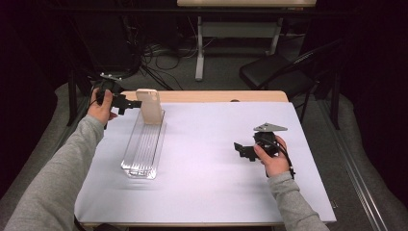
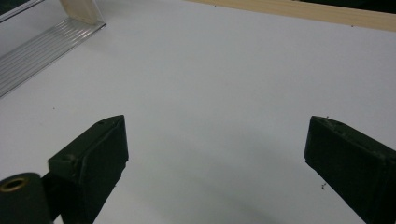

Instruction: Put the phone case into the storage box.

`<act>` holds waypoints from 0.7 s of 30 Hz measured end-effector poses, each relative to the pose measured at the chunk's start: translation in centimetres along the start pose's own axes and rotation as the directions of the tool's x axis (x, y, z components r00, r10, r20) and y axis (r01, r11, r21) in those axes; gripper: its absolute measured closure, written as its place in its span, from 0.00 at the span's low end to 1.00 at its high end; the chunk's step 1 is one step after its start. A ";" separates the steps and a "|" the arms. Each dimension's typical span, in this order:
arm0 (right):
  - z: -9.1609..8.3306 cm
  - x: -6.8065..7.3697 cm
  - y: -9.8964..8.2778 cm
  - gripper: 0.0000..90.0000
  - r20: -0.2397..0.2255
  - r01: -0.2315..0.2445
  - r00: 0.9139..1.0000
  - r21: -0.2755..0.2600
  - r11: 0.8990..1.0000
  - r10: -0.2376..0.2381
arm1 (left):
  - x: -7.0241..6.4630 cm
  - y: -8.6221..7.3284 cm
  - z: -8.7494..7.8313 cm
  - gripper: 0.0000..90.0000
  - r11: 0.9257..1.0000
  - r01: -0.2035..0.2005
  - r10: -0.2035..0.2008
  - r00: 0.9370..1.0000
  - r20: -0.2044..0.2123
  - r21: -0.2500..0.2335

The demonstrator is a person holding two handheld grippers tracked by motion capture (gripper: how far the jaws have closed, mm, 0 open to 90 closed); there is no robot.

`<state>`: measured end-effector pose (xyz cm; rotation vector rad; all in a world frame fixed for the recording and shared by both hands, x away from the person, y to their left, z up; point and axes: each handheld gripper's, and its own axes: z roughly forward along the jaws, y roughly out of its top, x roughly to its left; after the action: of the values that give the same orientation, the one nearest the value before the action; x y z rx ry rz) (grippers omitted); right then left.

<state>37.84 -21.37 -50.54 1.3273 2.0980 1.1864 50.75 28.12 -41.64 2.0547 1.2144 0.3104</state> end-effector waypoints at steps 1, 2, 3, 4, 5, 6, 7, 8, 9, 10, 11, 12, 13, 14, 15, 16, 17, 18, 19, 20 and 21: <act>0.1 -0.1 0.0 0.06 -0.001 -0.001 1.000 -0.001 1.000 0.001 | -0.1 0.0 0.0 0.17 1.000 -0.001 0.001 1.000 0.002 -0.003; 0.1 -0.1 0.0 0.06 -0.003 -0.005 1.000 0.002 1.000 0.005 | -0.3 -0.1 0.0 0.17 1.000 0.000 0.000 1.000 0.006 0.000; 0.1 -0.1 0.0 0.06 -0.006 -0.010 1.000 0.006 1.000 0.010 | -0.5 -0.2 0.0 0.17 1.000 -0.004 0.004 1.000 0.010 0.008; 0.1 -0.2 0.0 0.06 -0.008 -0.012 1.000 0.004 1.000 0.012 | -0.6 -0.2 0.0 0.17 1.000 -0.006 0.006 1.000 0.012 0.012; 0.0 -0.2 0.0 0.06 -0.010 -0.012 1.000 0.003 1.000 0.012 | -0.8 -0.3 0.1 0.17 1.000 -0.004 0.004 1.000 0.017 0.021; 0.0 -0.2 0.0 0.06 -0.013 -0.011 1.000 0.004 1.000 0.011 | -1.0 -0.3 0.1 0.17 1.000 -0.006 0.006 1.000 0.022 0.025; 0.0 -0.2 0.0 0.06 -0.015 -0.008 1.000 0.005 1.000 0.008 | -1.1 -0.3 0.0 0.17 0.999 -0.017 0.016 1.000 0.026 0.032; 0.0 -0.2 0.0 0.06 -0.018 -0.007 1.000 0.008 1.000 0.007 | -1.3 -0.3 -0.1 0.17 0.999 -0.017 0.016 0.999 0.030 0.029; 0.0 -0.1 0.0 0.06 -0.021 -0.003 1.000 0.015 1.000 0.004 | -1.5 -0.3 -0.1 0.17 1.000 -0.013 0.012 0.999 0.032 0.028; 0.0 -0.1 0.1 0.06 -0.021 -0.001 1.000 0.018 1.000 0.002 | -1.6 -0.3 -0.2 0.17 0.999 -0.017 0.016 0.999 0.038 0.031; 0.0 -0.1 0.2 0.06 -0.022 0.003 1.000 0.019 1.000 -0.002 | -1.8 -0.3 -0.3 0.17 0.999 -0.014 0.013 0.999 0.038 0.036; -0.1 0.0 0.2 0.06 -0.024 0.005 1.000 0.020 1.000 -0.004 | -2.0 -0.4 -0.3 0.17 0.999 -0.014 0.012 0.999 0.044 0.039; -0.1 0.0 0.3 0.06 -0.024 0.008 1.000 0.021 1.000 -0.007 | -2.1 -0.4 -0.4 0.17 0.999 -0.016 0.014 0.999 0.046 0.043; -0.2 0.0 0.4 0.06 -0.025 0.011 1.000 0.023 1.000 -0.010 | -2.3 -0.5 -0.5 0.17 0.999 -0.022 0.019 0.998 0.055 0.046; -0.3 0.1 0.5 0.06 -0.025 0.018 1.000 0.026 1.000 -0.017 | -2.5 -0.6 -0.6 0.17 0.999 -0.023 0.021 0.998 0.060 0.045; -0.4 0.1 0.6 0.06 -0.027 0.021 0.999 0.029 0.999 -0.020 | -2.7 -0.7 -0.6 0.17 0.999 -0.025 0.023 0.998 0.064 0.041; -0.5 0.2 0.7 0.06 -0.027 0.023 0.999 0.028 0.999 -0.022 | -2.8 -0.8 -0.7 0.17 0.999 -0.025 0.022 0.997 0.069 0.040; -0.6 0.2 0.9 0.06 -0.029 0.024 0.999 0.031 0.999 -0.023 | -3.0 -1.0 -0.7 0.17 0.999 -0.024 0.020 0.997 0.078 0.044; -0.7 0.2 1.0 0.06 -0.031 0.023 0.999 0.028 0.999 -0.022 | -3.1 -1.1 -0.8 0.17 0.999 -0.032 0.028 0.996 0.080 0.044; -0.8 0.3 1.1 0.06 -0.032 0.026 0.999 0.030 0.999 -0.025 | -3.3 -1.2 -0.8 0.17 0.998 -0.036 0.032 0.996 0.081 0.043; -0.8 0.3 1.2 0.06 -0.032 0.031 0.999 0.033 0.999 -0.030 | -3.5 -1.4 -0.9 0.17 0.998 -0.043 0.039 0.996 0.080 0.045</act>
<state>37.79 -21.26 -49.09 1.2945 2.1610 1.1718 47.52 26.02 -41.42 2.1138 1.1431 0.2203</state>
